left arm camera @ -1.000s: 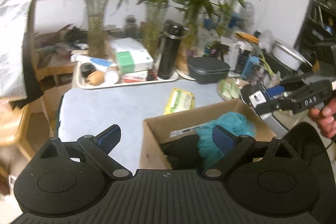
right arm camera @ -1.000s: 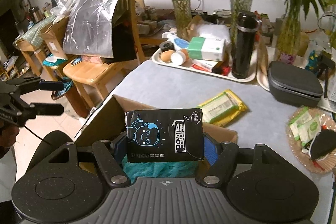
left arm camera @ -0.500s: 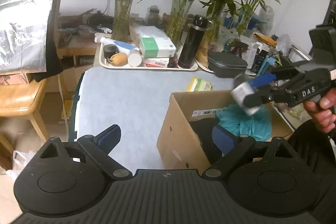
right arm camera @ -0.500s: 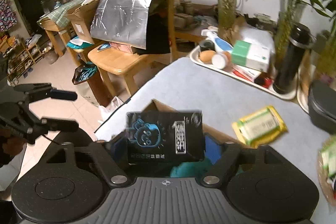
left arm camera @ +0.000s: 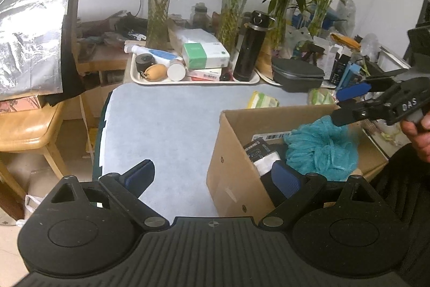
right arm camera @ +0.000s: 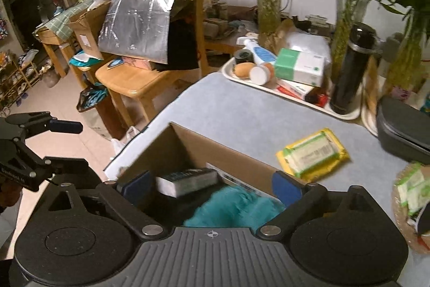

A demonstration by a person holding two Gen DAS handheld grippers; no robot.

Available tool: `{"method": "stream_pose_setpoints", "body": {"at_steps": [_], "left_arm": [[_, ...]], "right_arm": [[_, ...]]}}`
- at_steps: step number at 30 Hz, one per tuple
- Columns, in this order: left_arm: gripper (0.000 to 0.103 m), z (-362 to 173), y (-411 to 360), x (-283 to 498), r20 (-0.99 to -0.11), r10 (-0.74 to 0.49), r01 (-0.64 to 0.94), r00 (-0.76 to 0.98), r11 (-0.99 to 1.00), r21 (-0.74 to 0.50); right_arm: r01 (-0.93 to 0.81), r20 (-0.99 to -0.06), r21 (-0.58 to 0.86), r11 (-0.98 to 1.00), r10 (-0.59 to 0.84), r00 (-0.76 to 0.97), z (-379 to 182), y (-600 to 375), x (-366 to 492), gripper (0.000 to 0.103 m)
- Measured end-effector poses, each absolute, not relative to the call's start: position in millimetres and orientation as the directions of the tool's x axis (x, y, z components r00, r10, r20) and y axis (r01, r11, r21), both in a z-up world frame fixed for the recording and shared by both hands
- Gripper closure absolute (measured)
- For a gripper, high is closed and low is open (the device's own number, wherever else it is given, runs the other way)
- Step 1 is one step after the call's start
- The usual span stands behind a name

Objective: Organize soft objects
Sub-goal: 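Lower both items into the box and open both tools, then withdraw both tools from the box toward the wipes packets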

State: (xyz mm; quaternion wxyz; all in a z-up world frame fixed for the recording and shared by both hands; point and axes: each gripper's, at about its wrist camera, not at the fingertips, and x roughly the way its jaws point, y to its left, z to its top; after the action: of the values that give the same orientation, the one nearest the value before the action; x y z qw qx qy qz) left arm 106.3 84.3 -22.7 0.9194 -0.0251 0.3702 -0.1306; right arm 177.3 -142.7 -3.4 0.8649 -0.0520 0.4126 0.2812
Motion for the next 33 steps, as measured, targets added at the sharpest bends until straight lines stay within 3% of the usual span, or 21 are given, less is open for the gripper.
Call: {"method": "stream_pose_setpoints", "body": {"at_steps": [5, 25, 33], "left_arm": [[0.007, -22.6, 71.5, 112.8, -0.675, -0.249, 0.230, 0.695, 0.966, -0.120], [0.008, -18.5, 29.6, 166.8, -0.652, -0.337, 0.310, 0.679, 0.937, -0.161], [0.008, 2.2, 0.9, 201.4, -0.627, -0.368, 0.387, 0.687, 0.915, -0.113]], "right_arm": [[-0.466, -0.741, 0.132, 0.875, 0.400, 0.540, -7.6, -167.7, 175.9, 0.000], [-0.194, -0.736, 0.096, 0.976, 0.201, 0.647, -34.1, -238.8, 190.0, 0.000], [-0.144, -0.730, 0.084, 0.986, 0.159, 0.664, -20.8, -253.9, 204.4, 0.000]]}}
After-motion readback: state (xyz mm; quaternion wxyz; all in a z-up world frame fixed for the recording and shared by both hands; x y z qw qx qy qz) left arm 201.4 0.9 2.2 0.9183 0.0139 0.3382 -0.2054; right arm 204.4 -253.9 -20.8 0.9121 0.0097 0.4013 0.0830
